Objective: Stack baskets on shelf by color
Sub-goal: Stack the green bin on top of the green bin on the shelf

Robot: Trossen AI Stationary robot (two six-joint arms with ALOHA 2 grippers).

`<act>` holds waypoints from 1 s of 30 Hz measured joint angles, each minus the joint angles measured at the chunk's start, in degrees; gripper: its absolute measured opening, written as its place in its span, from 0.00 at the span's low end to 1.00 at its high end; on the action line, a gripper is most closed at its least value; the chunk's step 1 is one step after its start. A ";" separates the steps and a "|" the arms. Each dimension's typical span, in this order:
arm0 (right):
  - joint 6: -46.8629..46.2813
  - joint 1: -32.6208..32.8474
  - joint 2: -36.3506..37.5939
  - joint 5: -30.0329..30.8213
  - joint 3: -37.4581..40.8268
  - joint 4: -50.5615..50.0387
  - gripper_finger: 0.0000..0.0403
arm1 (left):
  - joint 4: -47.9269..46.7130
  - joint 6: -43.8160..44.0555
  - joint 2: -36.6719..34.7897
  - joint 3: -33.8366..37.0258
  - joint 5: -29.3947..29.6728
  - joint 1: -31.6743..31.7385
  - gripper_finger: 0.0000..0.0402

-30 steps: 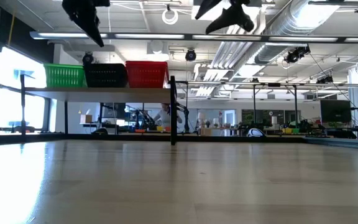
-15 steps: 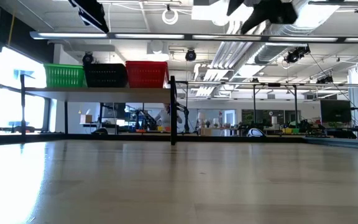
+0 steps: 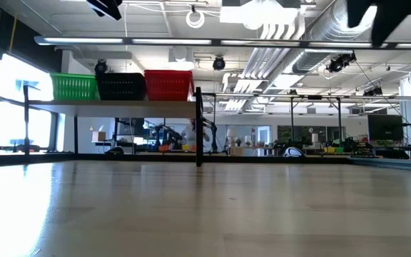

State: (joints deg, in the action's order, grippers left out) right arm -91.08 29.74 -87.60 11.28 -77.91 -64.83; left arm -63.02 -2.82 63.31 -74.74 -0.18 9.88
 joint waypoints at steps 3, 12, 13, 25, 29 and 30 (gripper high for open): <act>-3.76 3.00 -0.23 -0.17 0.00 -1.39 0.47 | -0.02 1.59 0.00 0.00 -0.01 -1.27 0.42; -14.45 11.34 -0.26 -0.55 0.00 -11.09 0.47 | -0.02 9.63 0.01 0.00 1.97 -4.09 0.42; -15.69 12.37 -0.26 -0.85 0.00 -11.61 0.47 | -0.04 10.70 0.01 0.00 2.50 -4.41 0.42; -27.54 24.74 -4.38 -6.02 0.00 -14.03 0.47 | -0.08 17.23 0.02 0.00 4.52 -8.10 0.42; -29.52 27.22 -6.44 -8.14 0.00 -14.93 0.47 | -0.09 18.04 0.02 0.00 6.21 -8.87 0.42; -29.93 27.80 -6.91 -9.14 0.00 -15.36 0.47 | -0.09 18.67 0.02 0.00 6.49 -8.88 0.42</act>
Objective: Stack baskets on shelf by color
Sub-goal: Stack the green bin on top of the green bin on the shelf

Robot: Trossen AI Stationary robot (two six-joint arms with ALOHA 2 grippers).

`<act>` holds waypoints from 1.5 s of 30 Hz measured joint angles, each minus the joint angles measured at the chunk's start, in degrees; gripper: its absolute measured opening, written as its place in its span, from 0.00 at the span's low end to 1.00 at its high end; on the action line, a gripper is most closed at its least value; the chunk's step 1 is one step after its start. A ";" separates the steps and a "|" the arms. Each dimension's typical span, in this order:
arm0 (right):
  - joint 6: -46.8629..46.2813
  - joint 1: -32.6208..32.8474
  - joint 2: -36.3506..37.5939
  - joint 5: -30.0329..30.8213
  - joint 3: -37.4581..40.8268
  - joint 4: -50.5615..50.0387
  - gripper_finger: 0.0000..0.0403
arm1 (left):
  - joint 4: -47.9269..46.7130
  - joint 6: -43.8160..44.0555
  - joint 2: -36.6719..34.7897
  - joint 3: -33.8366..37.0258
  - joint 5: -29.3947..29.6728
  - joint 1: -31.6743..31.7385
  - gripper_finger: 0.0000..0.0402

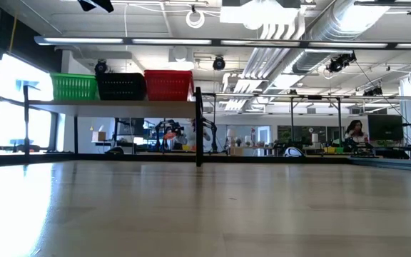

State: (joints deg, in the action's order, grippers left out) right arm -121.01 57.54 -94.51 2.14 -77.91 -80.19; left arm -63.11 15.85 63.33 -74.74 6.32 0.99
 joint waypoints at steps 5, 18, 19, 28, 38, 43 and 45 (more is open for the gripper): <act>-1.92 3.09 -2.42 -1.97 0.00 -0.34 0.47 | 0.00 3.17 0.00 0.00 0.39 0.02 0.42; -7.47 7.16 -8.55 -1.99 0.00 -0.32 0.47 | 0.39 7.76 0.02 0.00 -1.15 0.02 0.42; -7.35 7.13 -9.00 -1.97 0.00 -0.33 0.47 | 0.39 7.76 0.02 0.00 -1.15 0.02 0.42; -7.52 7.13 -13.52 -2.99 0.00 -0.18 0.47 | 0.40 8.03 0.02 0.00 -1.16 0.02 0.42; -7.53 6.86 -18.02 -5.20 0.00 1.38 0.47 | 0.47 8.03 0.47 0.00 -1.17 0.02 0.42; -7.42 6.88 -19.56 -5.89 0.02 2.64 0.39 | 0.71 8.03 1.29 0.01 -1.19 0.02 0.42; -7.88 6.39 -19.58 -7.27 0.02 3.49 0.34 | 0.79 7.82 1.71 -0.04 -1.19 0.04 0.42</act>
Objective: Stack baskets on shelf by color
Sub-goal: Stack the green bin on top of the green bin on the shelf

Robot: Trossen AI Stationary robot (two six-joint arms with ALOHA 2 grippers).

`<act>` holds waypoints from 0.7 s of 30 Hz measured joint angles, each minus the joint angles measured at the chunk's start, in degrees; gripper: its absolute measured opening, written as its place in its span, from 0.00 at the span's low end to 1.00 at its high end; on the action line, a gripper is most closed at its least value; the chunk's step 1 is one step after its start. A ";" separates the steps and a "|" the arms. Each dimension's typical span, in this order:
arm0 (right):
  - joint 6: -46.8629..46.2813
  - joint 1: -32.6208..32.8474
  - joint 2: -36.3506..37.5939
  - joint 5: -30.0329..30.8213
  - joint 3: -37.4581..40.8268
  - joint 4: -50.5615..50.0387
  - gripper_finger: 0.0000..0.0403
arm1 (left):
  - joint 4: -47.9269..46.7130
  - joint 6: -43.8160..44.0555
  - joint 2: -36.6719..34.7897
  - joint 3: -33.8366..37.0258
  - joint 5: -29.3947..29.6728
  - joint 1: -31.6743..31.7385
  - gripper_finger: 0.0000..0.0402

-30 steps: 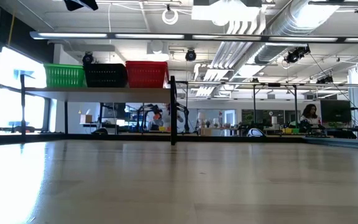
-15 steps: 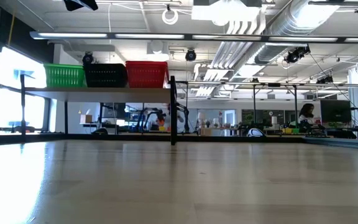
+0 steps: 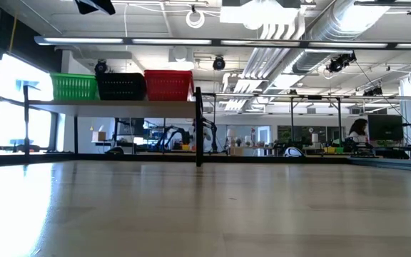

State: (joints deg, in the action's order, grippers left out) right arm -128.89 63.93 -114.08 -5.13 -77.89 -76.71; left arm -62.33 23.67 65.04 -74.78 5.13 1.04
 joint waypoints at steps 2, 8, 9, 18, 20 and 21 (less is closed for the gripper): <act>-0.02 -0.50 0.01 -0.30 0.00 0.39 0.28 | -0.02 -0.14 0.35 0.07 -0.01 0.00 0.42; 0.40 -2.87 0.64 -0.02 0.00 0.03 0.04 | 0.70 -2.02 1.53 0.06 -0.14 0.00 0.42; 0.59 -3.27 0.99 0.40 0.00 0.01 0.02 | 1.09 -2.47 1.85 -0.03 -0.13 0.00 0.42; 0.97 -8.58 4.64 3.47 -0.02 -0.79 0.01 | 1.44 -5.10 3.47 0.05 -0.09 0.00 0.42; 1.01 -10.22 5.53 4.32 -0.02 -0.76 0.01 | 1.47 -6.07 3.85 0.02 -0.07 0.00 0.42; 1.12 -11.08 5.98 5.06 -0.02 -0.76 0.00 | 1.45 -6.29 3.97 0.07 -0.07 0.00 0.42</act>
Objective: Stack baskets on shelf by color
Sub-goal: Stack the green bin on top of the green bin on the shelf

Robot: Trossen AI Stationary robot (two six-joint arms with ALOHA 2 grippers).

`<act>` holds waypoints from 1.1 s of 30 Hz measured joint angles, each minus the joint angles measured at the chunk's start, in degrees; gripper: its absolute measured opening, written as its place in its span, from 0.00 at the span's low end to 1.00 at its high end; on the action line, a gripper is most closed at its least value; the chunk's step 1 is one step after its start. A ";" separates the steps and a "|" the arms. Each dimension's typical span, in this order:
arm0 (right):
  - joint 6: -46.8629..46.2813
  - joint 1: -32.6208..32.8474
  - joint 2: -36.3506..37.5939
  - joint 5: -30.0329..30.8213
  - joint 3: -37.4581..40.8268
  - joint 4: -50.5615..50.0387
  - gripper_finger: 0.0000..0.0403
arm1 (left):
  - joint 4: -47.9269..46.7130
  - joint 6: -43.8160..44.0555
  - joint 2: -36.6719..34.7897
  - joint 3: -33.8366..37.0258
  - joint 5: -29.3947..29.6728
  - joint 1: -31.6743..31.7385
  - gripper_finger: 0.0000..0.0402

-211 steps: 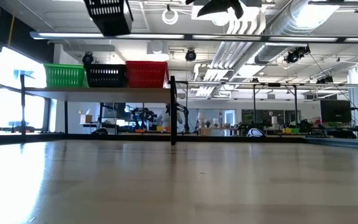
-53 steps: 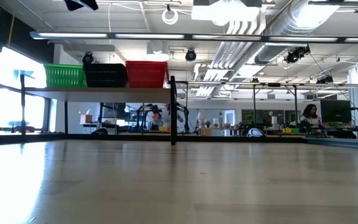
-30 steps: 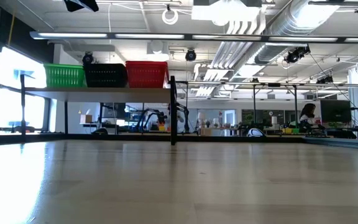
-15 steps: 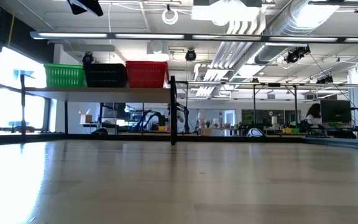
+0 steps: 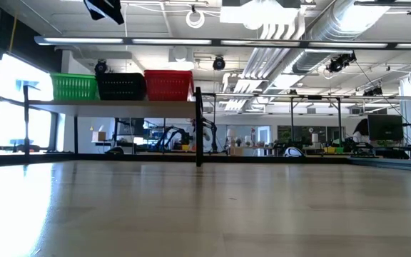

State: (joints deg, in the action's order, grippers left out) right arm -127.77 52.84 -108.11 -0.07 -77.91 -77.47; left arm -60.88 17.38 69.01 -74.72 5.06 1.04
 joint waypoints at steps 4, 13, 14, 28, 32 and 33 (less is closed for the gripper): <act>0.55 -3.74 1.10 3.23 0.00 0.79 0.00 | 1.23 0.03 0.44 -0.02 0.11 0.00 0.42; 2.13 -11.80 3.12 15.08 -1.07 5.04 0.00 | 1.29 -1.01 1.79 -0.02 1.56 -2.02 0.42; 2.26 -12.76 3.12 16.76 -2.02 4.38 0.00 | 1.30 -1.08 1.98 -0.01 2.00 -2.61 0.42; 18.61 -28.83 2.92 36.39 -14.29 1.99 0.00 | 8.04 -5.17 5.36 0.04 12.33 -11.74 0.42; 21.37 -31.94 2.89 38.14 -14.27 5.74 0.00 | 8.63 -6.00 6.49 0.06 16.52 -13.73 0.42; 22.39 -32.61 2.88 38.35 -14.17 7.45 0.00 | 8.72 -6.45 6.84 0.08 17.46 -14.17 0.42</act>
State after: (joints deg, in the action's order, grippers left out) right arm -105.38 20.24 -105.23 38.28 -92.07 -70.02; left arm -52.16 10.92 75.85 -74.64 22.52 -13.13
